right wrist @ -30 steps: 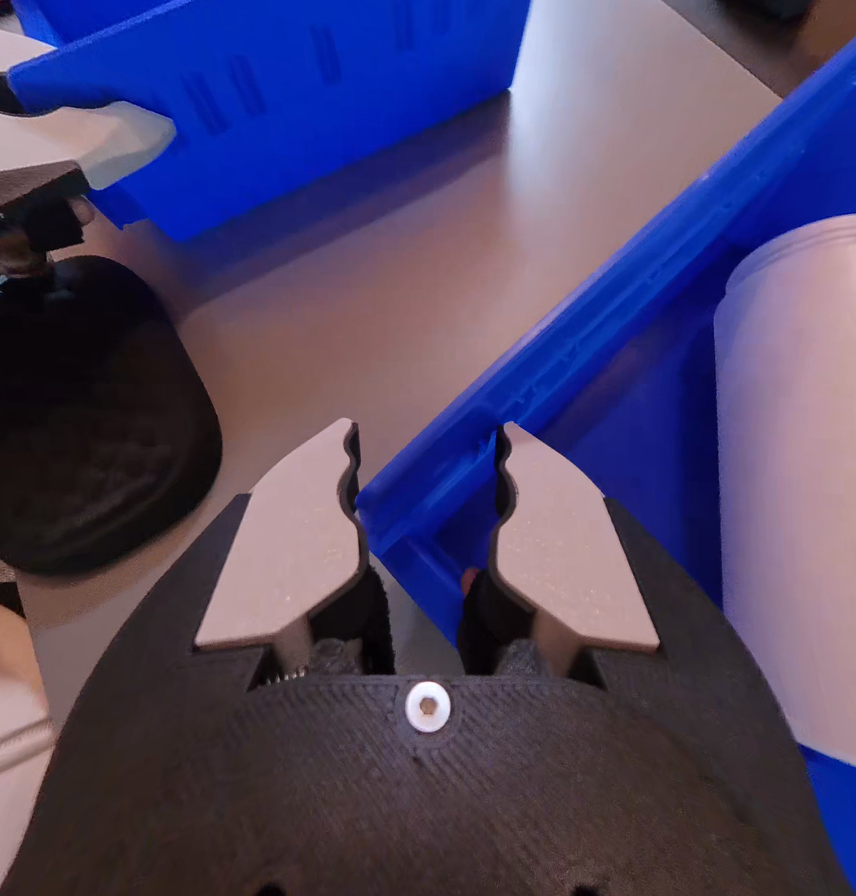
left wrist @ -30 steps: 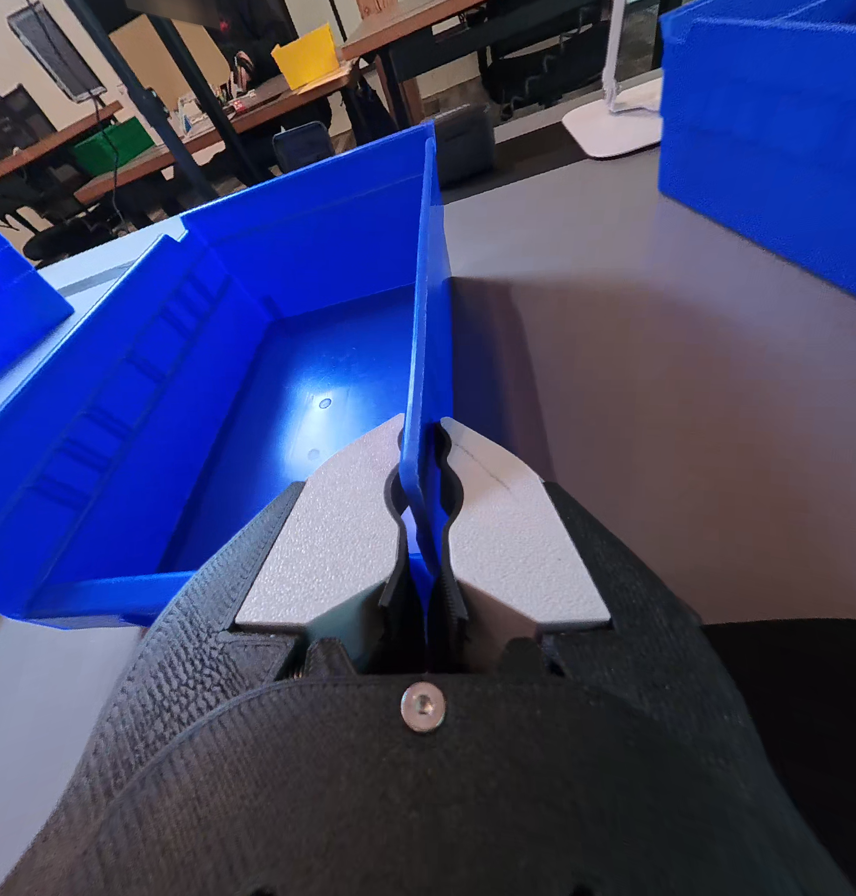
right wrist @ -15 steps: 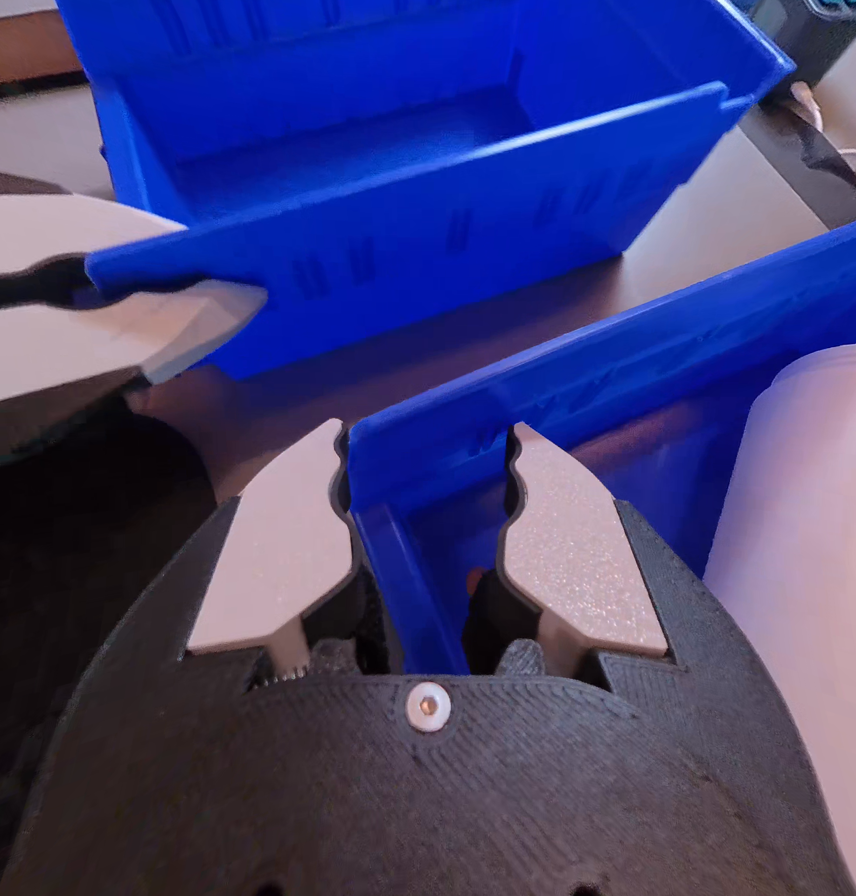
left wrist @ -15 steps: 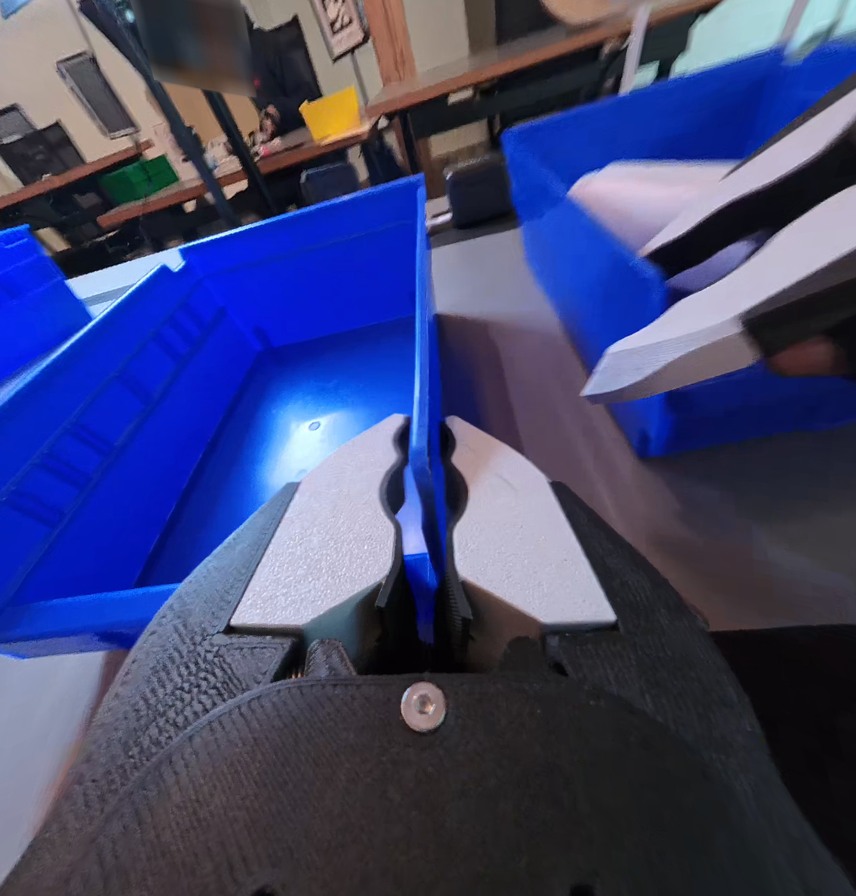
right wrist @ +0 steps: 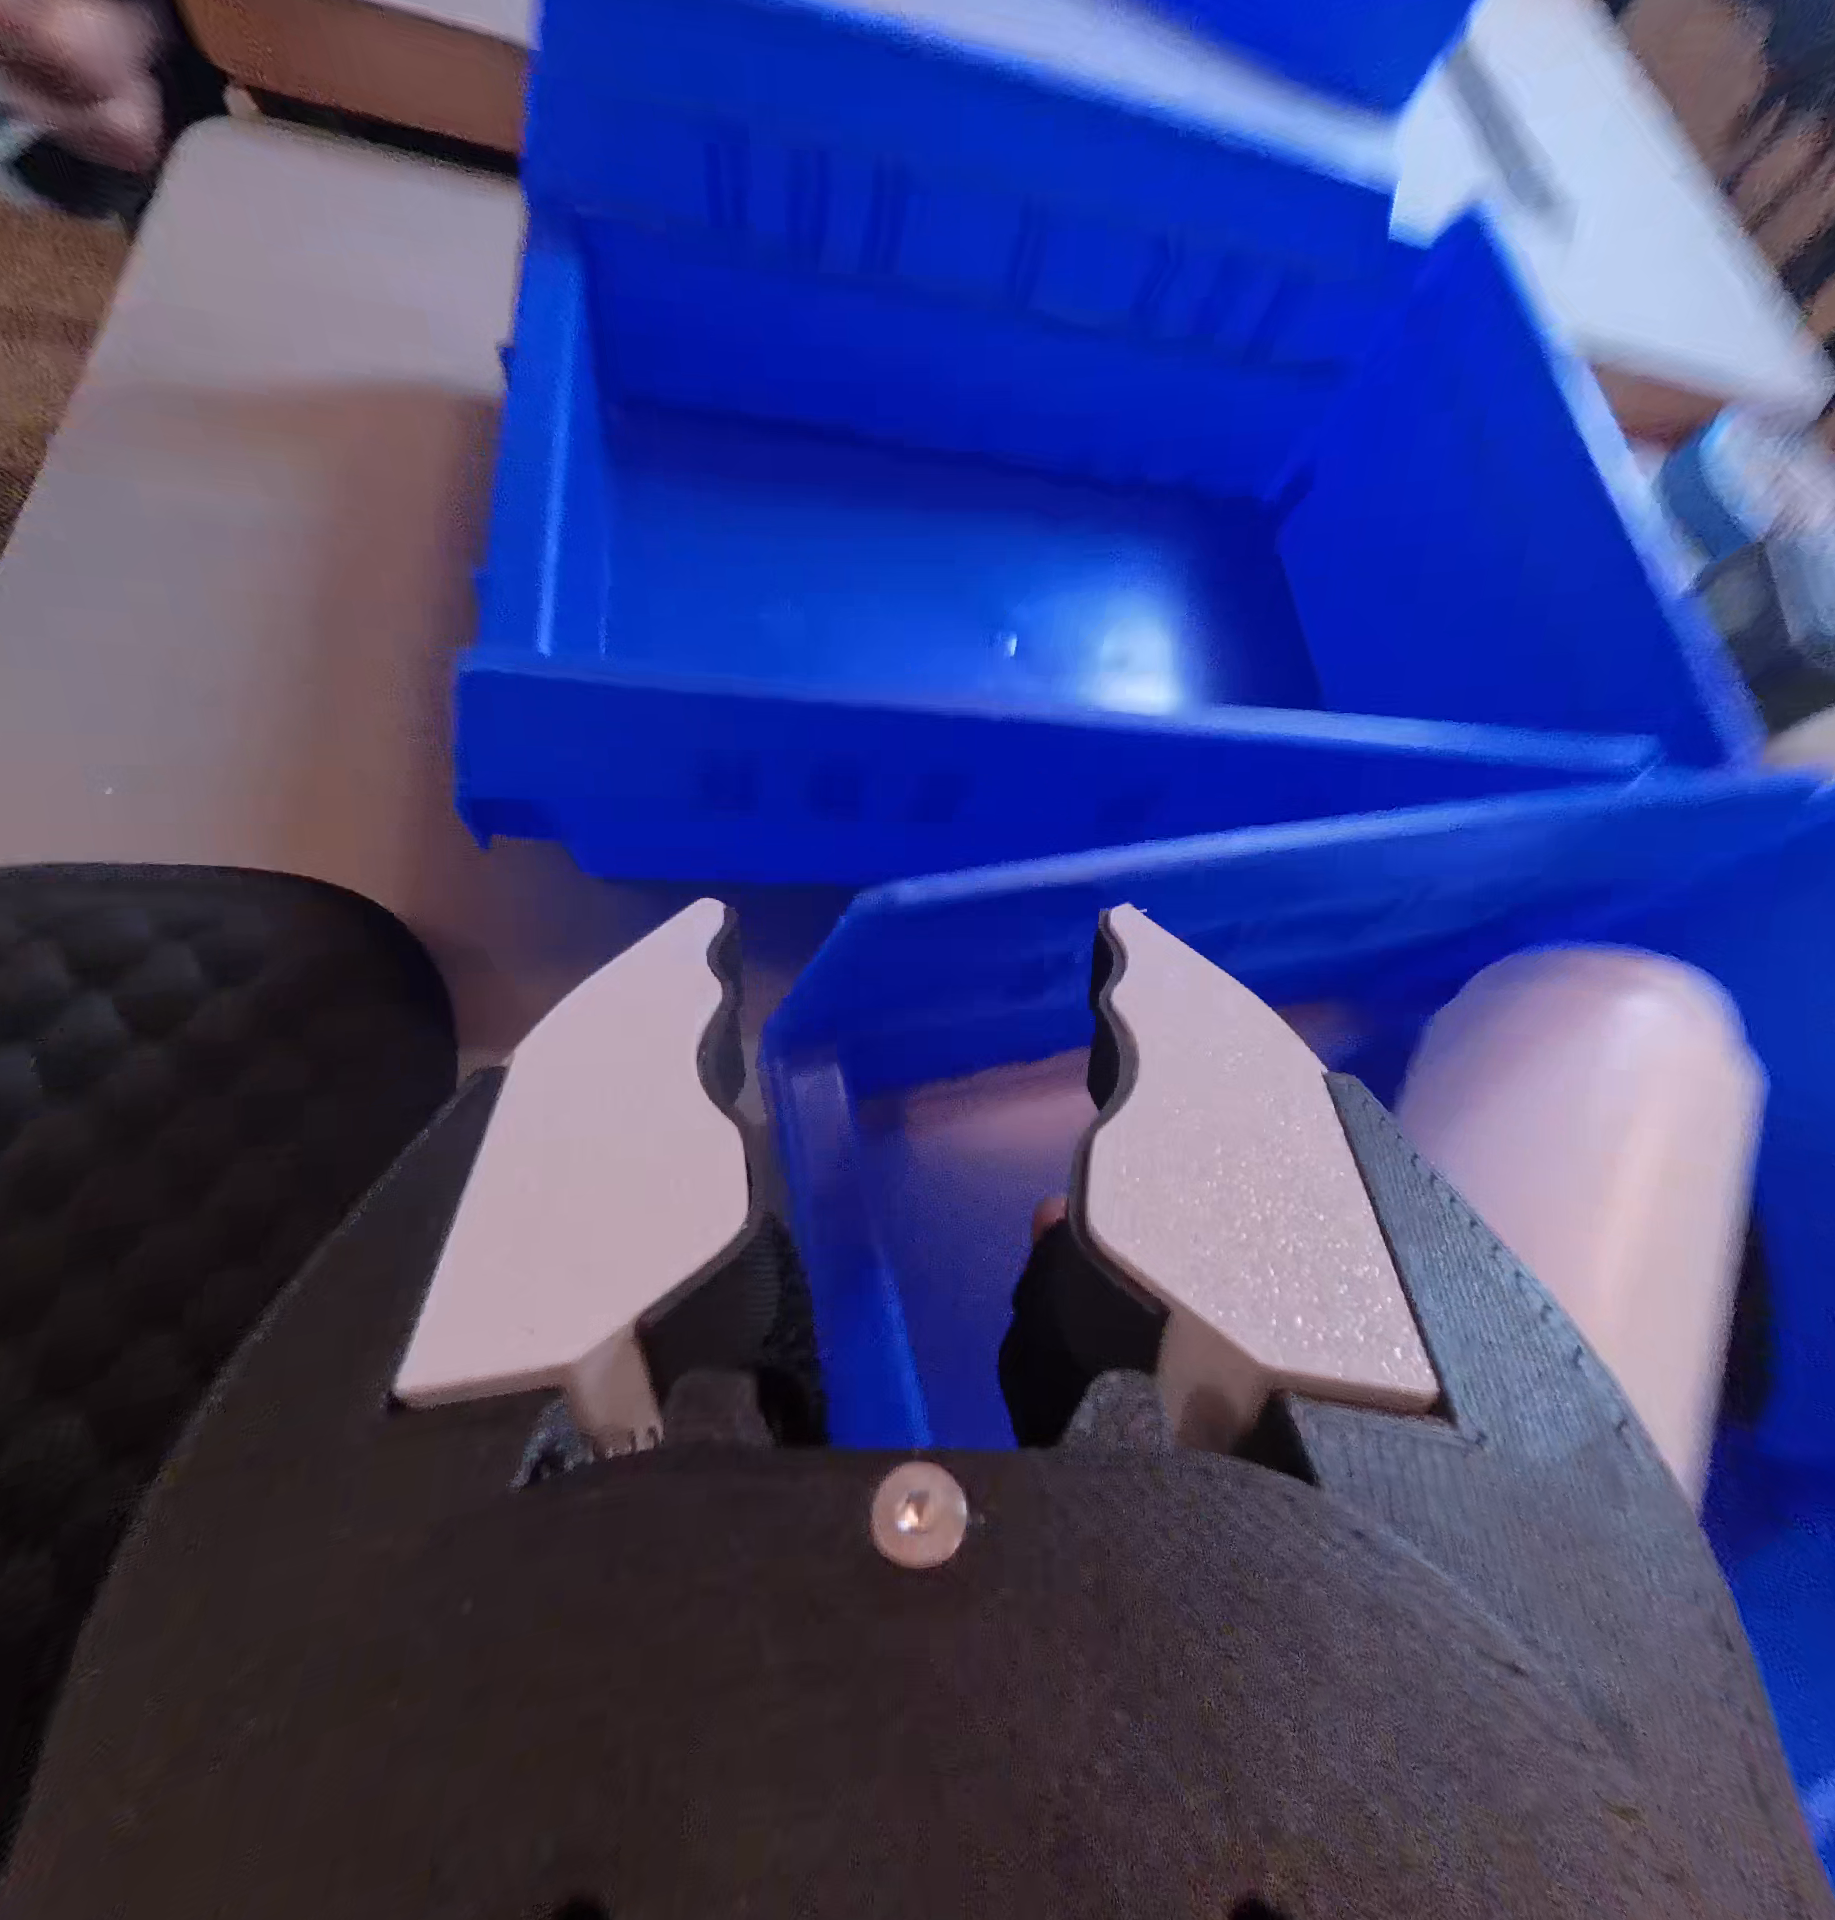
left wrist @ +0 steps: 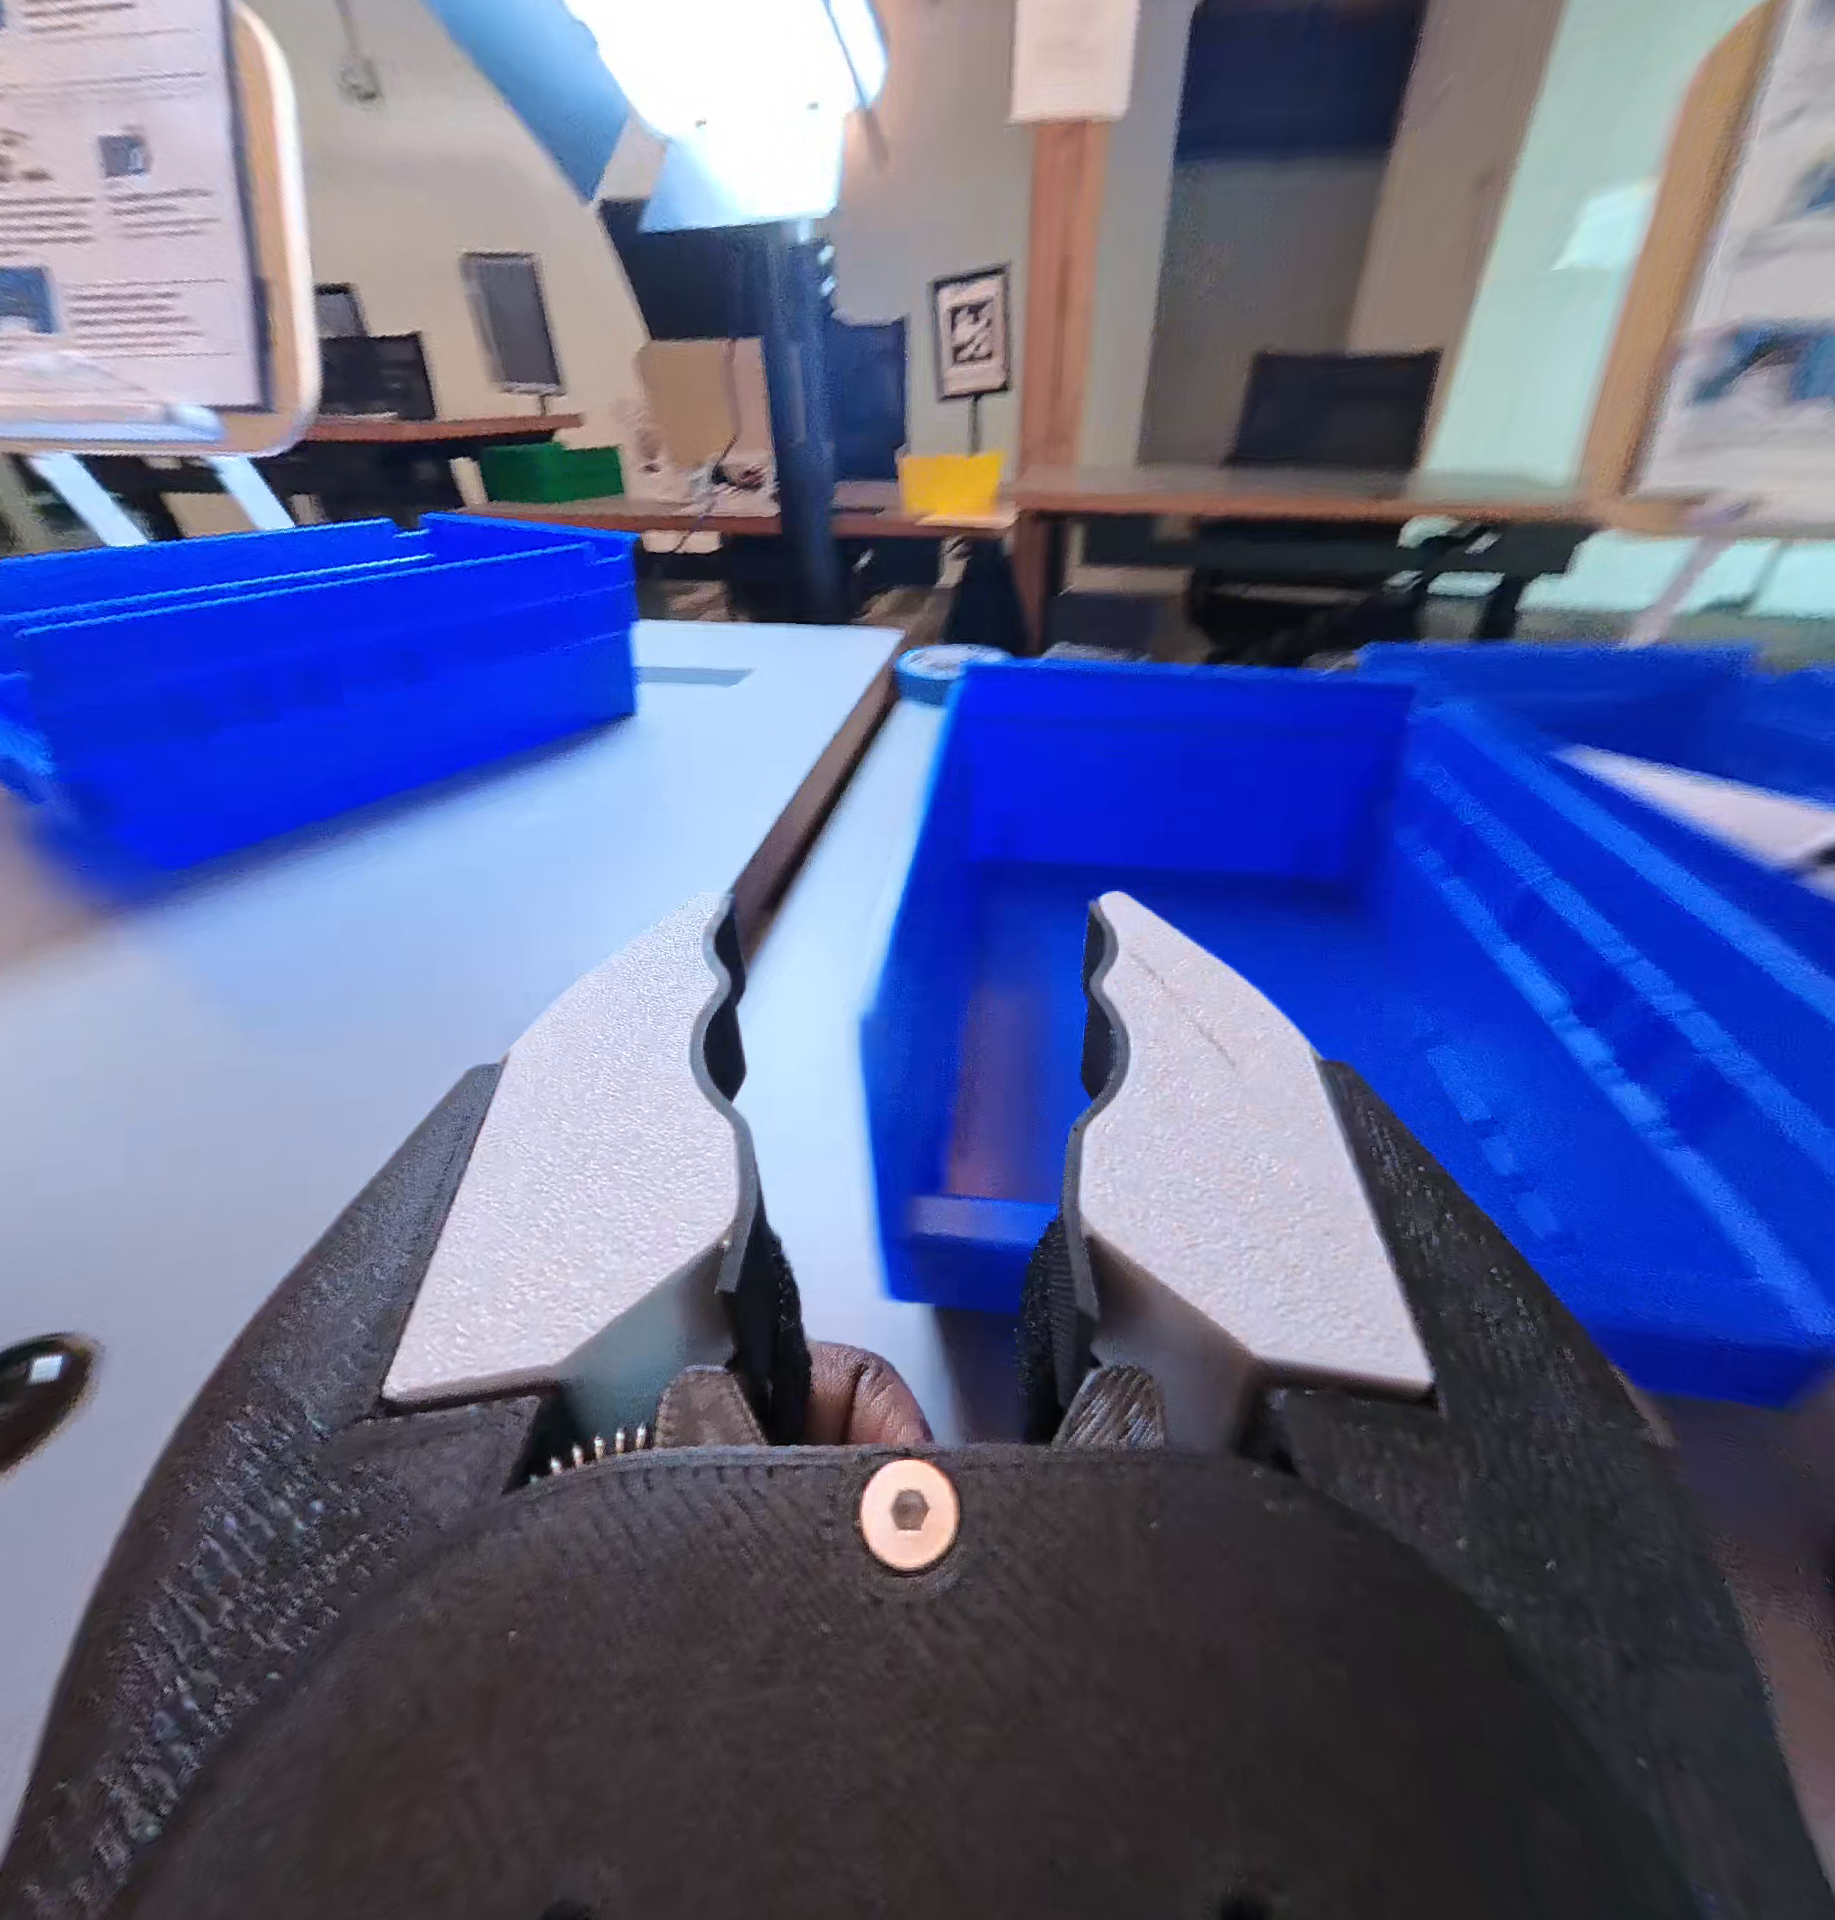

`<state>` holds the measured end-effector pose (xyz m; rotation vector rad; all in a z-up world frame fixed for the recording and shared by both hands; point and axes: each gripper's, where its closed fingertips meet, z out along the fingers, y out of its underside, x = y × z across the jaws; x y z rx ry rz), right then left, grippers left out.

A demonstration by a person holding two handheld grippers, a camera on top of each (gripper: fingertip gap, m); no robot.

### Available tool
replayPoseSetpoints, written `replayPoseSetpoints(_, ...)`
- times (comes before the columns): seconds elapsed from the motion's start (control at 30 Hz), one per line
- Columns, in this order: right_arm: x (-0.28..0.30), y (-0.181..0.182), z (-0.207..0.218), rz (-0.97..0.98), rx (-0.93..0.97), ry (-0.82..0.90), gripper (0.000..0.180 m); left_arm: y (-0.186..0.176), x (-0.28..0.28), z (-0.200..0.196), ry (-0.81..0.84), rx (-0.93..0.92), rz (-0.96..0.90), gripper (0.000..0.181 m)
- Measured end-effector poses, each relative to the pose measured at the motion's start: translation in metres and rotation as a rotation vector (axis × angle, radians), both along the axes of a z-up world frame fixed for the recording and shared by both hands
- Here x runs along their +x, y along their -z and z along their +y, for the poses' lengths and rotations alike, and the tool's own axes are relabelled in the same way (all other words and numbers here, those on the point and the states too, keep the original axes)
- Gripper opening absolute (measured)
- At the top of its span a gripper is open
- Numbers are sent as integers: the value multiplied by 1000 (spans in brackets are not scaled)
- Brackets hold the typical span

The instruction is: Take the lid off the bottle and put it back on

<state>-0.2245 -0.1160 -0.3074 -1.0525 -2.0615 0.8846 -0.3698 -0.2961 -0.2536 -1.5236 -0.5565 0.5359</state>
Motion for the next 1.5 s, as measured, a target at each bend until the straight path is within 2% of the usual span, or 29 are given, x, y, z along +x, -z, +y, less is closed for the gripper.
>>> replayPoseSetpoints(0.07,3,-25,-11,108,116,-100,62,14,-22,-4,-26,-86,12,63)
replayPoseSetpoints(0.13,4,-34,-26,175,288,-221,56,28,-32,5,23,-152,-9,63)
replayPoseSetpoints(0.33,-15,-12,-42,311,951,-409,36,58,-50,28,114,-265,-47,57)
replayPoseSetpoints(0.37,-18,-8,-44,335,1043,-428,32,63,-48,33,156,-286,-56,49)
replayPoseSetpoints(0.43,-23,1,-46,362,1204,-452,26,73,-41,42,224,-317,-49,14)
replayPoseSetpoints(0.53,-25,-2,-44,377,1284,-418,23,71,-41,38,165,-328,20,9)
replayPoseSetpoints(0.7,-20,-13,-47,461,1314,-374,21,37,-21,13,54,-239,115,7)
replayPoseSetpoints(0.83,-5,-61,-48,572,1306,-275,21,-26,11,-2,-23,-112,200,5)
replayPoseSetpoints(0.93,20,-102,-34,623,1346,-185,21,-72,41,10,-46,-59,284,5)
replayPoseSetpoints(1.07,75,-142,0,635,1417,-58,21,-112,88,56,28,34,329,5)
replayPoseSetpoints(1.23,173,-160,69,527,1497,135,22,-128,165,154,215,87,322,5)
replayPoseSetpoints(1.4,284,-145,149,349,1522,345,20,-109,260,264,402,69,286,5)
replayPoseSetpoints(1.47,332,-137,182,272,1554,468,5,-89,298,307,475,32,228,5)
replayPoseSetpoints(1.5,353,-129,195,256,1502,518,4,-76,316,327,503,10,182,5)
